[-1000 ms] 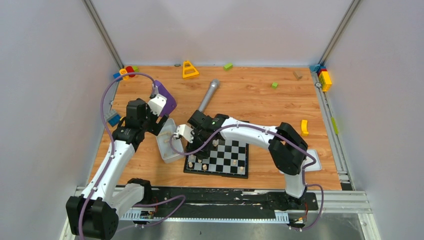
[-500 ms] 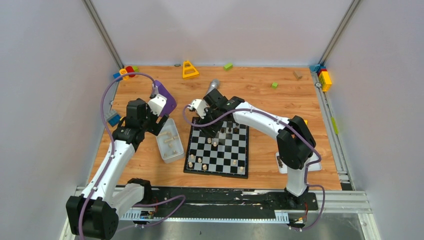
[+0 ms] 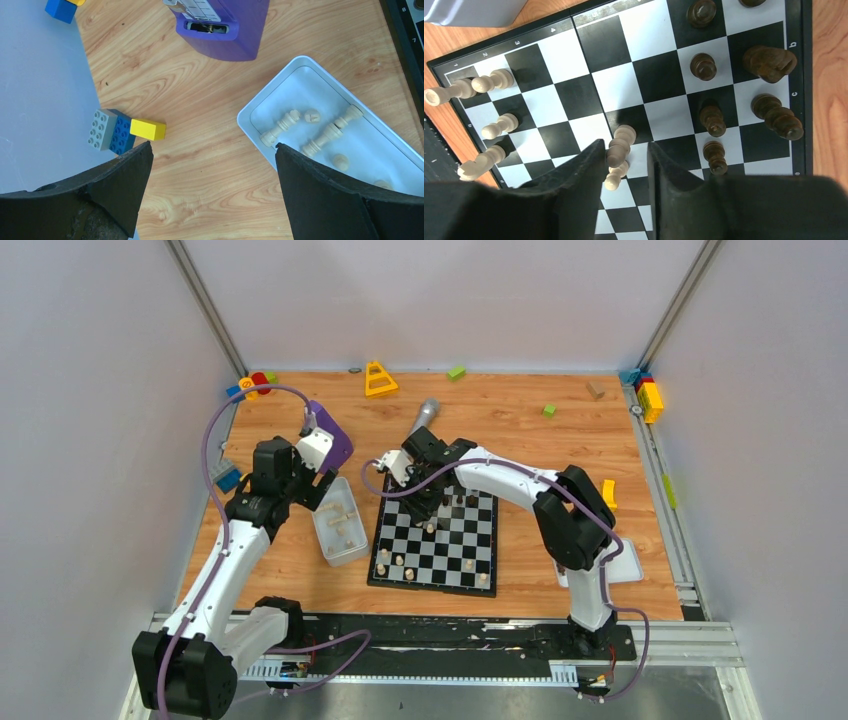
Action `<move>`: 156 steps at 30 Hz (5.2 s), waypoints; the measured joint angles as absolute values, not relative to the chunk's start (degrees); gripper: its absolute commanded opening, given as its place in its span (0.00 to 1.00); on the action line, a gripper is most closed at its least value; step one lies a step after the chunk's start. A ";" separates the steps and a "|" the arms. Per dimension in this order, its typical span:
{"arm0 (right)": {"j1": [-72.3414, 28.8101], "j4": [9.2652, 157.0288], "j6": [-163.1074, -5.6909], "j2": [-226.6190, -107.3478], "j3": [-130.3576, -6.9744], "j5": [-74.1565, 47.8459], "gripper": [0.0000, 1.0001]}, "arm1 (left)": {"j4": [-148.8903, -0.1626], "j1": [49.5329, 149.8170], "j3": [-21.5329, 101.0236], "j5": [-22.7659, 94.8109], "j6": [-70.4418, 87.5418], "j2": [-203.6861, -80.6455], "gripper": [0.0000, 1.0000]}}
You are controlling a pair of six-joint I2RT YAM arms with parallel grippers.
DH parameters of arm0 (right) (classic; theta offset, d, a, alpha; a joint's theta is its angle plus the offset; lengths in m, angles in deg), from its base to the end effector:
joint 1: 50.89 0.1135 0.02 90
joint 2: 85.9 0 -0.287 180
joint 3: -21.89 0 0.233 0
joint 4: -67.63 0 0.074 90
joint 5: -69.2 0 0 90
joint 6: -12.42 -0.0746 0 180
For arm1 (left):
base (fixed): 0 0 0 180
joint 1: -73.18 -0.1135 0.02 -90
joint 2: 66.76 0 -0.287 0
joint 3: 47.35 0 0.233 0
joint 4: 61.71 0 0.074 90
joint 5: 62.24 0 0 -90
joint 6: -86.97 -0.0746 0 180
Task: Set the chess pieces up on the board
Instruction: Pick up the chess piece from the chessboard, then place the chess piece on the chessboard, then pick up the chess piece from the storage box.
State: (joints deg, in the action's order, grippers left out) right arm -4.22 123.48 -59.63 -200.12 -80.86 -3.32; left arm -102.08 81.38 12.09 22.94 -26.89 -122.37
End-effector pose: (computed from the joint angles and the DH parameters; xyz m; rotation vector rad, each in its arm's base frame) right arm 0.2733 0.3224 0.1950 -1.5595 2.3055 0.5527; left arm 0.2083 -0.0237 0.2776 0.5669 2.1431 0.2445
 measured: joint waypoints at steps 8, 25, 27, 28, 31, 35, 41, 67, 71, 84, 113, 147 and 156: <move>-4.22 123.81 -59.89 -200.16 -80.95 -1.25 0.08 | -102.08 81.38 12.09 22.96 -26.89 -122.40 1.00; 2.25 125.14 -56.18 -189.89 -70.79 -0.15 0.00 | -102.08 81.38 12.09 22.99 -26.89 -122.37 1.00; 3.83 125.25 -55.50 -189.01 -68.71 -0.22 0.00 | -102.08 81.38 12.09 22.99 -26.89 -122.37 1.00; 4.53 125.31 -55.21 -188.75 -67.84 -0.26 0.00 | -102.08 81.38 12.09 22.99 -26.89 -122.37 1.00; 6.62 125.58 -54.45 -188.44 -65.98 -0.57 0.00 | -102.08 81.38 12.09 22.99 -26.89 -122.40 1.00; 8.57 125.56 -53.73 -188.25 -65.76 -0.90 0.00 | -102.08 81.38 12.09 22.99 -26.89 -122.40 1.00; 10.19 125.51 -53.44 -188.25 -65.76 -0.70 0.00 | -102.08 81.38 12.09 22.99 -26.89 -122.40 1.00; 11.56 122.41 -53.64 -191.74 -69.50 -0.20 0.00 | -102.08 81.38 12.09 22.99 -26.89 -122.40 1.00; 11.72 122.25 -53.71 -192.66 -70.59 -0.31 0.00 | -102.08 81.38 12.09 22.96 -26.89 -122.40 1.00; 12.11 122.06 -53.68 -194.28 -72.67 -0.70 0.00 | -102.08 81.38 12.09 22.96 -26.89 -122.40 1.00; 12.37 123.11 -52.00 -191.70 -69.76 -2.53 0.00 | -102.08 81.38 12.09 22.96 -26.89 -122.40 1.00; 3.08 122.76 -52.07 -178.28 -67.03 -0.22 0.61 | -104.66 81.32 12.09 35.36 -29.77 -125.11 0.94; -10.07 119.81 -53.51 -172.18 -58.46 2.80 0.59 | -105.99 81.34 13.66 44.06 -34.62 -139.18 0.75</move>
